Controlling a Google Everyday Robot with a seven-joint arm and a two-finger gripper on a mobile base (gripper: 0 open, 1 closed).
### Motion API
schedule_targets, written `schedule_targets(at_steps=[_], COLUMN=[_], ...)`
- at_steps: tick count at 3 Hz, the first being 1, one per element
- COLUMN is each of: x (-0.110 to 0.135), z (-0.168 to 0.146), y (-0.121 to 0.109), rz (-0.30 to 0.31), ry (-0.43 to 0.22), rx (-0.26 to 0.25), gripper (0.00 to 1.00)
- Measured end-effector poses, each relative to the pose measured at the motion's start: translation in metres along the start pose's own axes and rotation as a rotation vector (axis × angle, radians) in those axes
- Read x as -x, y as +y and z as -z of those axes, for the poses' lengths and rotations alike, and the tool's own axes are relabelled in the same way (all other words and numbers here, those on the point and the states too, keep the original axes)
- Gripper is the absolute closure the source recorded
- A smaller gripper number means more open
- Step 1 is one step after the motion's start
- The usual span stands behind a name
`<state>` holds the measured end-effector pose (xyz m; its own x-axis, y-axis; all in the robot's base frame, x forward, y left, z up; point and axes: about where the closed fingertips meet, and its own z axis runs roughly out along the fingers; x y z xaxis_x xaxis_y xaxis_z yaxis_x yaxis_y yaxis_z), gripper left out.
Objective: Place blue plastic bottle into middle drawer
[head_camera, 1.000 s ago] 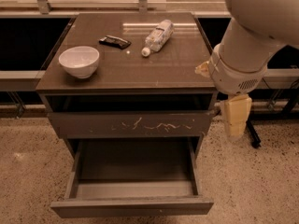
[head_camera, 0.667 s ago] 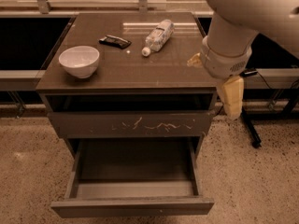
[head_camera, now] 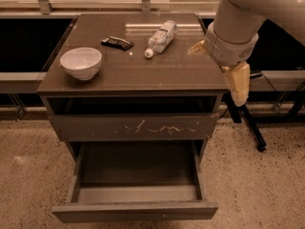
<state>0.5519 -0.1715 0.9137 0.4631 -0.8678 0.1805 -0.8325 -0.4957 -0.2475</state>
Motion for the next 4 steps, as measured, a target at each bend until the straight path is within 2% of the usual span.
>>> schedule_targets(at_steps=[1,2,3,4], x=[0.002,-0.016,-0.032,-0.033], z=[0.002,-0.014,-0.025,-0.023], y=[-0.016,-0.041,-0.103,-0.118], rz=[0.081,0.231,0.419,0.472], ry=[0.048,0.129,0.221,0.243], rx=[-0.047,-0.119,-0.253,-0.295], gripper=[0.0,0.0,0.0,0.0])
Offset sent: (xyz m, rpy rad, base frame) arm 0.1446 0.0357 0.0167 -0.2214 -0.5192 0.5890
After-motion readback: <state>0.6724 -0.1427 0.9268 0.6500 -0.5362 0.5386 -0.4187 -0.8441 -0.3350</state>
